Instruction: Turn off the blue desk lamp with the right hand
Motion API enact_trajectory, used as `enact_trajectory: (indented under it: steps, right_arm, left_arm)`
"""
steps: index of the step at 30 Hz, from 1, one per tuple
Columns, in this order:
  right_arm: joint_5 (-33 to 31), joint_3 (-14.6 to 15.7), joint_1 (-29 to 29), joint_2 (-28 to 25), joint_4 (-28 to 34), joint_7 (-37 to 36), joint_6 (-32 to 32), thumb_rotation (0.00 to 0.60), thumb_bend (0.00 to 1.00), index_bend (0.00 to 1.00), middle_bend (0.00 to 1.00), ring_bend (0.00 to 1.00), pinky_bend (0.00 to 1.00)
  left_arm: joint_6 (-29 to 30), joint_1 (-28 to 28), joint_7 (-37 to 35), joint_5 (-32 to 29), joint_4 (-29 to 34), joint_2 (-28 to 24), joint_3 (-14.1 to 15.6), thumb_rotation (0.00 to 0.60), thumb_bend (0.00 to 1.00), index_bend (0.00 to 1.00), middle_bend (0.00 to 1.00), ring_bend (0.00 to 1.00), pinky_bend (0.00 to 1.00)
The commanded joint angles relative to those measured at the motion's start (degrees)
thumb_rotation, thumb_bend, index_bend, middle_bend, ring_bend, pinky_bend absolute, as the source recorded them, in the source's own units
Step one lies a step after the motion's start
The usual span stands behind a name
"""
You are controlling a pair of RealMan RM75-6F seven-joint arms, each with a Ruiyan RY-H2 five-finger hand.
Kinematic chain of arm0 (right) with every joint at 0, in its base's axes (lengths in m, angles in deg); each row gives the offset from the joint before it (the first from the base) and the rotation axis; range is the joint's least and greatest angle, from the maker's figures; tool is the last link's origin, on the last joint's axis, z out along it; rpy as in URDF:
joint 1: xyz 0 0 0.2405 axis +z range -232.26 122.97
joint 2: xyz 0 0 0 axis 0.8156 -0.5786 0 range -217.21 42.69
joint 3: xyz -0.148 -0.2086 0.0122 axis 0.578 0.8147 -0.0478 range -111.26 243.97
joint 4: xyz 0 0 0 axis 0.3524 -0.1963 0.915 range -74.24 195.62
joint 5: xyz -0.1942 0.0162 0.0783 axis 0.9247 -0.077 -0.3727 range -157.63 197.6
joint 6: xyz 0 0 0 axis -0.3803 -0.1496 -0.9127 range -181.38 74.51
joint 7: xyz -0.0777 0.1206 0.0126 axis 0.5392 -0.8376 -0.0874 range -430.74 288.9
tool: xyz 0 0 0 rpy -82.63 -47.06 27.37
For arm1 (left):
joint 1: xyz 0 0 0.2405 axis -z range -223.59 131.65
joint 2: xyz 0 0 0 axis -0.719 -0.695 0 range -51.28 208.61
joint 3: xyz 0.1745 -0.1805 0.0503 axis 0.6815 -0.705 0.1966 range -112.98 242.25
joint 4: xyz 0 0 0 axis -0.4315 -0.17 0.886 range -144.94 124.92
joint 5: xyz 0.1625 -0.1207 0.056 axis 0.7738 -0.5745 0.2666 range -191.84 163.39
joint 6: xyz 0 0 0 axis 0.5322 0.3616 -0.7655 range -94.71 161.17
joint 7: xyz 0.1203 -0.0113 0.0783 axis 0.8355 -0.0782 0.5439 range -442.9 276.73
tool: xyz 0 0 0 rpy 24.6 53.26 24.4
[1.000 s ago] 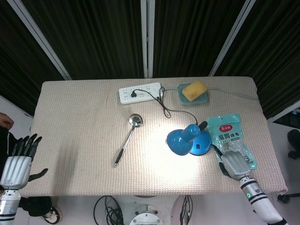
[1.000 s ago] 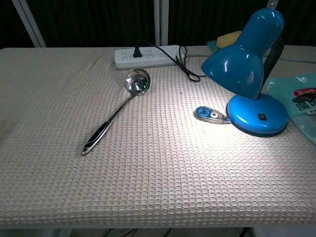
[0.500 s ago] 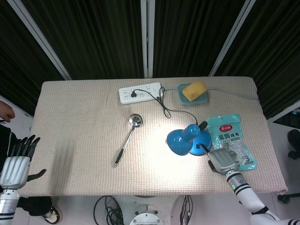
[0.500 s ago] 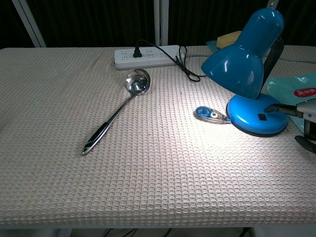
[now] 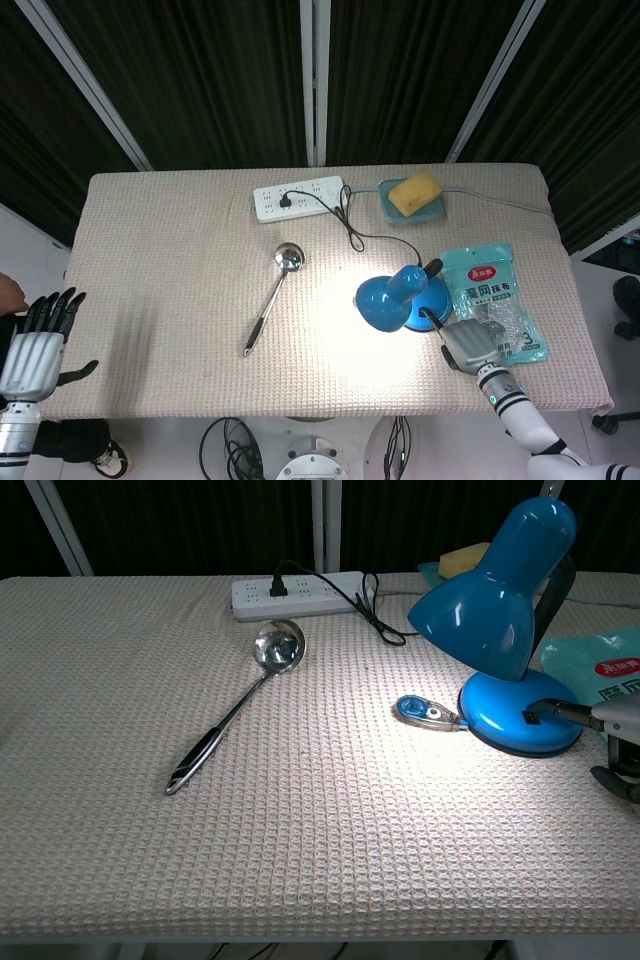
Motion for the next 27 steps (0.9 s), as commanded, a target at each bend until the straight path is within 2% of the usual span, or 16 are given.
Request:
enact_trajectory:
  steps: [1,9,16,22,25,27]
  right_arm:
    - [-0.63,0.28,0.45,0.19,-0.26,0.22,-0.25,0.6,0.54,0.0,1.0,0.95,0.92]
    - [-2.45,0.49,2.03,0.76,-0.95,0.88,-0.46,0.6,0.54,0.0,1.0,0.95,0.92]
    - [3.48,1.39,-0.61,-2.26,0.74,-3.72,5.12,0.6,0.54,0.0,1.0,0.94,0.91]
    - [13.41,3.51,-6.23,-6.67,-0.88,-12.63,14.43,0.6,0.54,0.0,1.0,0.91,0.89]
    - [19.09,3.59,-11.07,-6.08,-7.93,-17.76,24.72,0.6,0.5,0.0,1.0,0.9,0.88]
    - [20.59,3.41,-13.58,-5.86,-11.76,-22.26,29.24,0.6,0.47,0.0,1.0,0.9,0.88]
  left_arm:
    - [0.26,-0.03,-0.01,0.22,0.16,-0.06,-0.03,0.6,0.03,0.0,0.0,0.0,0.0]
    - [1.02,-0.3,0.07,0.79,0.59,-0.32,0.09,0.6,0.03,0.0,0.0,0.0,0.0]
    - [1.84,-0.46,-0.13,1.41,1.05,-0.64,0.01,0.6,0.03,0.0,0.0,0.0,0.0]
    - [2.68,-0.49,0.16,2.19,1.2,-0.44,-0.12,0.6,0.03,0.0,0.0,0.0,0.0]
    - [3.12,-0.62,0.33,2.48,1.54,-0.48,-0.13,0.6,0.03,0.0,0.0,0.0,0.0]
    - [3.19,-0.63,0.58,2.65,1.75,-0.54,-0.08,0.6,0.03,0.0,0.0,0.0,0.0]
